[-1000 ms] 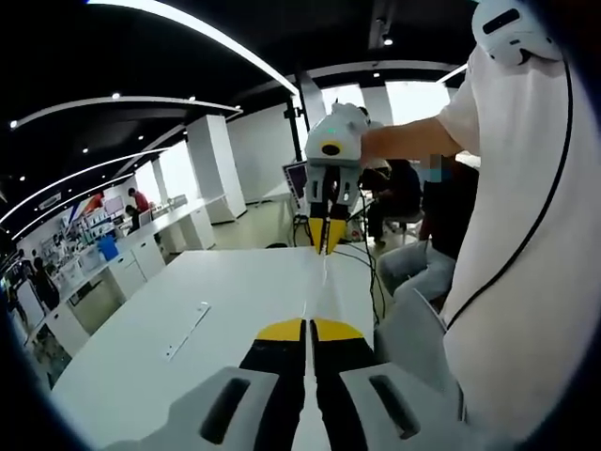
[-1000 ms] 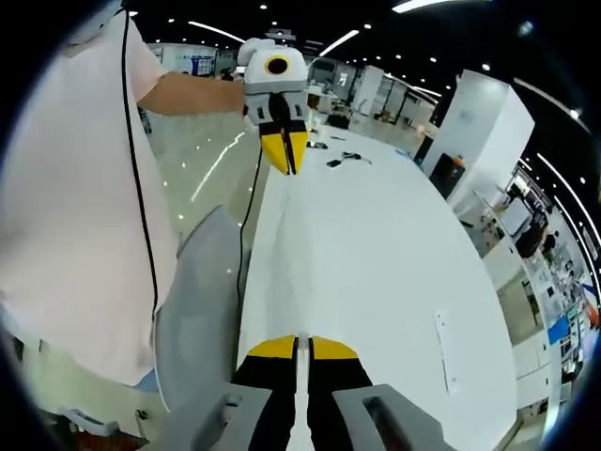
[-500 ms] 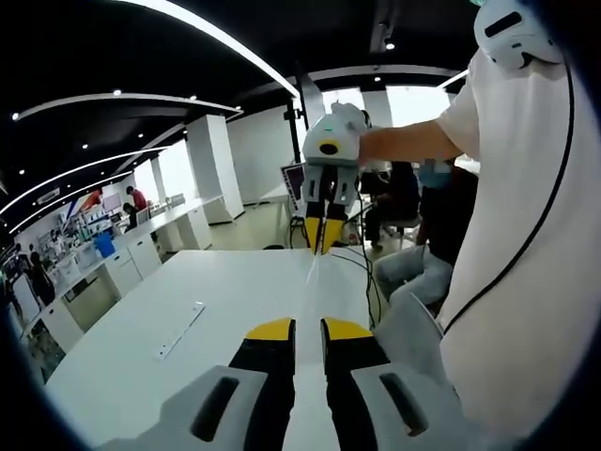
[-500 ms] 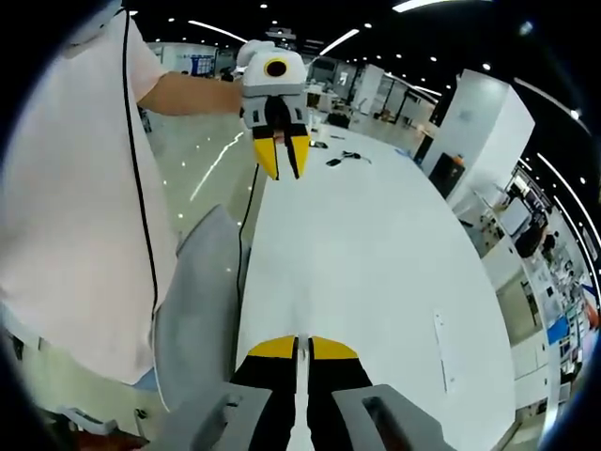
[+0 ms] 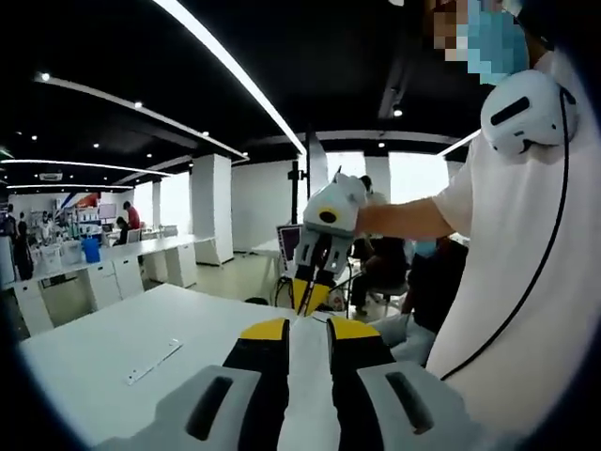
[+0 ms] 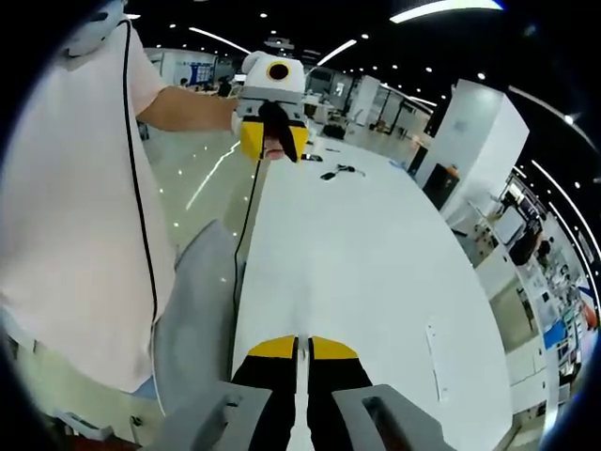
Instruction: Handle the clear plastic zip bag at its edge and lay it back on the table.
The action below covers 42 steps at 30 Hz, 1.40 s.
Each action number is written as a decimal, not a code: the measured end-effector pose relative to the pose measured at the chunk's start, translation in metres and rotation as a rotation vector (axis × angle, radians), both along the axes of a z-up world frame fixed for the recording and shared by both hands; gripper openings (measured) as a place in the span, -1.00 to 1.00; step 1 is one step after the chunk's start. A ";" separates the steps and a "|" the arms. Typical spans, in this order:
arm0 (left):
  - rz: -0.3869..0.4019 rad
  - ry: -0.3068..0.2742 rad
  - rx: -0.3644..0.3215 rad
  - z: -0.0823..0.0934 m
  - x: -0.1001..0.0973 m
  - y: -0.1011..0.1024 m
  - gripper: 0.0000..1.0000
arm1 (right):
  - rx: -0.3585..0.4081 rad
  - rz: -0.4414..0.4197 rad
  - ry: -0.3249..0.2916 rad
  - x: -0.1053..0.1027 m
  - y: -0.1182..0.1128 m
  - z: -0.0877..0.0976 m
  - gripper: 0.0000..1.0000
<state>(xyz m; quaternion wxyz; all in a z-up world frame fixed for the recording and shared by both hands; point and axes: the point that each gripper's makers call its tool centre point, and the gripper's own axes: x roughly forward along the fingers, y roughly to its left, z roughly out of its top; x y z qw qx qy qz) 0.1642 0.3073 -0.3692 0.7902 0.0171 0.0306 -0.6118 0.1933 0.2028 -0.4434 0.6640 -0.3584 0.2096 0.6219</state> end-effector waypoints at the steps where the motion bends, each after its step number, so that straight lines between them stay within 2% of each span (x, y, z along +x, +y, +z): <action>1: 0.003 -0.002 0.015 -0.004 0.001 0.001 -0.73 | 0.003 0.002 -0.004 0.000 0.001 0.001 -1.00; 8: 0.036 0.011 0.089 -0.035 0.007 0.008 -0.72 | 0.017 0.004 -0.009 0.001 0.003 0.007 -1.00; 19: 0.098 0.033 0.116 -0.066 0.028 0.019 -0.79 | 0.025 0.011 -0.016 0.002 0.005 0.012 -1.00; 23: 0.105 0.031 0.096 -0.064 0.030 0.018 -0.91 | 0.025 0.010 -0.020 0.003 0.006 0.013 -1.00; 34: 0.077 -0.003 0.113 -0.048 0.024 0.005 -0.85 | 0.038 0.017 -0.030 0.003 0.008 0.016 -1.00; 39: 0.071 -0.046 0.205 -0.056 0.025 0.002 -0.82 | 0.055 0.031 -0.038 0.001 0.012 0.017 -1.00; 42: 0.064 -0.042 0.213 -0.056 0.023 0.000 -0.80 | 0.068 0.043 -0.047 0.000 0.015 0.018 -1.00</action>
